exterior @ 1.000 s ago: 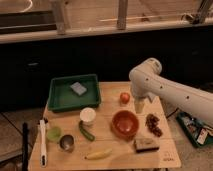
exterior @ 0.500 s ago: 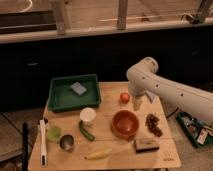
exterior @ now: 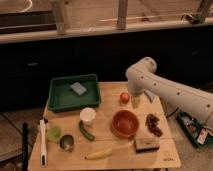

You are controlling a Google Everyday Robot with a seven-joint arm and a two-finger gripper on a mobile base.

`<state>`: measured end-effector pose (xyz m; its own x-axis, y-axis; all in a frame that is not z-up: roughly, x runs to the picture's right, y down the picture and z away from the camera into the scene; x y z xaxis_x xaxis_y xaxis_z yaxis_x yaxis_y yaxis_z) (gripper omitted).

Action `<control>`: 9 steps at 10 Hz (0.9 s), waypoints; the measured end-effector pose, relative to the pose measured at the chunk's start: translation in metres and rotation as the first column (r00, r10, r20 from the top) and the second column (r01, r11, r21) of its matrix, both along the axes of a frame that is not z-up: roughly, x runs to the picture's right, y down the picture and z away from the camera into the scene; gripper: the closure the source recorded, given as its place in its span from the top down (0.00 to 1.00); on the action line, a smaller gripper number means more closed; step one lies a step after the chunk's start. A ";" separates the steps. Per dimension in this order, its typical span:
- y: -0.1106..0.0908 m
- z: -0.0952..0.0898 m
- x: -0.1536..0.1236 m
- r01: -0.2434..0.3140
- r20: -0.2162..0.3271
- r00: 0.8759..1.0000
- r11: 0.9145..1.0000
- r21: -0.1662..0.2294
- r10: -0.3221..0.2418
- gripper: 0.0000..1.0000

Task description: Place apple in paper cup

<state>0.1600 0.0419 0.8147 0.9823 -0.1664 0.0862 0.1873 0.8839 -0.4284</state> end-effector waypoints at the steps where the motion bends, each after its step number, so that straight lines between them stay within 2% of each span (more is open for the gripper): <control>1: -0.001 0.003 -0.001 0.002 0.006 1.000 1.000 0.002 -0.002 0.80; 9: -0.010 0.037 0.008 0.032 0.048 0.998 0.999 0.024 -0.033 0.80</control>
<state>0.1675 0.0319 0.8515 0.9712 -0.2002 0.1294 0.2358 0.8866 -0.3980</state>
